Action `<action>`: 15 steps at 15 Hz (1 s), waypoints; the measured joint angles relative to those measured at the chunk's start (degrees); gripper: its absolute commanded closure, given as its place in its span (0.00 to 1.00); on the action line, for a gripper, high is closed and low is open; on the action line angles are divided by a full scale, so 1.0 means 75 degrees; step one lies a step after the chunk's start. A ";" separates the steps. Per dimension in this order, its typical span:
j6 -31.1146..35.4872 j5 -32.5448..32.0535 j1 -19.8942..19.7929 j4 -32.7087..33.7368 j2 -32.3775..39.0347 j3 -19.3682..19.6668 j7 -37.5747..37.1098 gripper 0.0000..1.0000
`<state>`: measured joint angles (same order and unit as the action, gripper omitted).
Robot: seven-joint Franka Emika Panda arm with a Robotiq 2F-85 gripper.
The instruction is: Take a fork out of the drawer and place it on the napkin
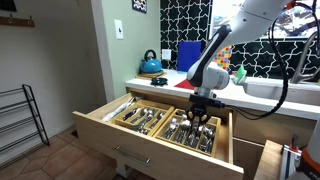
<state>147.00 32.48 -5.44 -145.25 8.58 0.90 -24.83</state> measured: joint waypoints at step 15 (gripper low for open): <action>-0.0011 0.0004 -0.0003 0.0542 0.0836 0.0012 0.0077 0.72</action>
<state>146.92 32.51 -5.47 -141.19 14.85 0.99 -24.25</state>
